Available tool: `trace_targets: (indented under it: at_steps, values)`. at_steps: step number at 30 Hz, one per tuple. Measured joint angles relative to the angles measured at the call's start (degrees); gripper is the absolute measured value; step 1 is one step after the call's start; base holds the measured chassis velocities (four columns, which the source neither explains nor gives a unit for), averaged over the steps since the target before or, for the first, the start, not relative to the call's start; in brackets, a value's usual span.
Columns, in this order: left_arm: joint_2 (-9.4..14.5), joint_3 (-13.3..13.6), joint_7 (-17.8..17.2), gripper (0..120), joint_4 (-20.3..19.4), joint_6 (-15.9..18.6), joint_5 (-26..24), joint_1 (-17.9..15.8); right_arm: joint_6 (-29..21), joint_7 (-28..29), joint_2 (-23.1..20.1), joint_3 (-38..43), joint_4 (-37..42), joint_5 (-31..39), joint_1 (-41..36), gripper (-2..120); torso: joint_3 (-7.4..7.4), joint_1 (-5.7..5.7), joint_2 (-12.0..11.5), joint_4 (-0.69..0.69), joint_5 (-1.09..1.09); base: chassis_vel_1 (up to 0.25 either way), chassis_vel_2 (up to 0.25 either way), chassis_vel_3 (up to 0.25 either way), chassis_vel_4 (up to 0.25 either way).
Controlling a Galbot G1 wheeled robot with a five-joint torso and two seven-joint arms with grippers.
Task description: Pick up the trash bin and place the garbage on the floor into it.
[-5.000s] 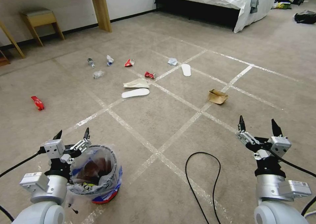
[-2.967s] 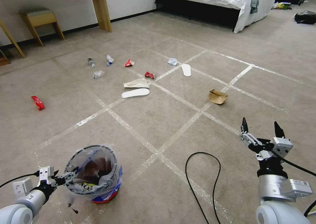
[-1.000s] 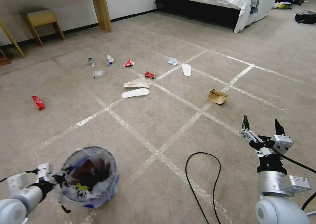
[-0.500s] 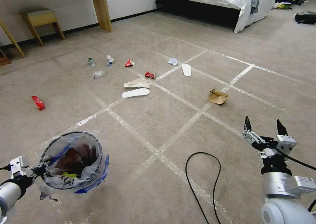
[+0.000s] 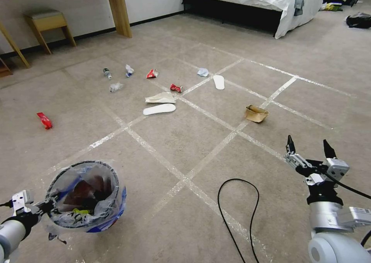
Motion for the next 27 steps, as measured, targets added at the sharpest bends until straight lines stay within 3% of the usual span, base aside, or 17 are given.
trace_targets:
  at_steps: [9,27]
  values:
    - [-0.12,-0.12,0.42,1,1.25,-0.02,0.03,-0.44,0.37,-0.53,0.06,0.09,-0.05,-0.02,-0.27,100,-0.01,-0.01,0.0,0.01,0.0,-0.018,0.016,0.018,-0.017]
    - [0.14,-0.38,1.65,1,2.25,-0.1,0.55,-1.63,1.06,-1.09,0.36,-0.06,-0.23,-1.09,-0.44,100,0.0,0.0,0.0,0.0,-0.01,-0.133,0.121,0.123,-0.124]
